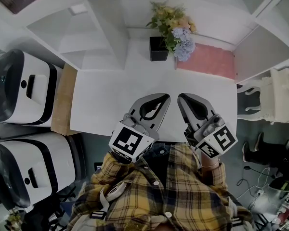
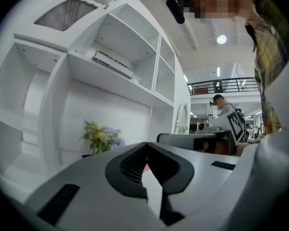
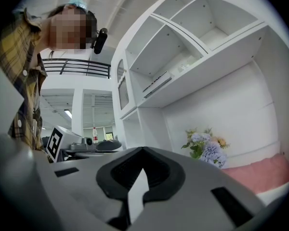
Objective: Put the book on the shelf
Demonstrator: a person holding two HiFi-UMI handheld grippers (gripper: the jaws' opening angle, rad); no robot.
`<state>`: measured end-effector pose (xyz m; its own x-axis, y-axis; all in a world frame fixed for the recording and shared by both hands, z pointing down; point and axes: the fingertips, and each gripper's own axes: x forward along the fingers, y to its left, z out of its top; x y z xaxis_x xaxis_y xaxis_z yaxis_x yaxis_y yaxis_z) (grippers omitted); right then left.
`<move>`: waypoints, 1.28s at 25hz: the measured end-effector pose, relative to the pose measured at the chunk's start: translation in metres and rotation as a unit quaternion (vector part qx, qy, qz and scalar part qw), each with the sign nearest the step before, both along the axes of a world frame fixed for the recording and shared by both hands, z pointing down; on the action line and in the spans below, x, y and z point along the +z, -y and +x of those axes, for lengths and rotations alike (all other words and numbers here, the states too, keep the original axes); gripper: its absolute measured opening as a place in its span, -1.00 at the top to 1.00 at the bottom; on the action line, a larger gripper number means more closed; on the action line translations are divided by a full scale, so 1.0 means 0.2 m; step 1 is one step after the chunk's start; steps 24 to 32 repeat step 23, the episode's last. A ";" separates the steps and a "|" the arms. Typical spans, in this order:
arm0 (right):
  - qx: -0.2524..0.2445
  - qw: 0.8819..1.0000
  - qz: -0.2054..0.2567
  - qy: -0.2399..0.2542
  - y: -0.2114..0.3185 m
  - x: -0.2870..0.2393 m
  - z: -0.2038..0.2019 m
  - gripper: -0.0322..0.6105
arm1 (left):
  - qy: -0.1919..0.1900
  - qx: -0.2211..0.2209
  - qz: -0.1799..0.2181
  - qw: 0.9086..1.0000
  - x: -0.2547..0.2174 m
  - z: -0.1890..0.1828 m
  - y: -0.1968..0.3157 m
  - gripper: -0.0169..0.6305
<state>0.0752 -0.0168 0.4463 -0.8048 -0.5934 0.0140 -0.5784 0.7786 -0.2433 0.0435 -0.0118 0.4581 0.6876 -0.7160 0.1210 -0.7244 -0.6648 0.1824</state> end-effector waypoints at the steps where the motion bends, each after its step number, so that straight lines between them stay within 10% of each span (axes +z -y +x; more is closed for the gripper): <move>1: -0.002 1.000 0.000 0.000 0.00 0.00 0.00 0.85 | 0.000 -0.001 0.001 1.000 0.00 0.00 0.00 0.89; 32: -0.007 1.000 0.006 -0.001 0.01 -0.02 -0.02 0.85 | 0.012 0.042 0.029 0.999 -0.08 -0.03 0.03 0.89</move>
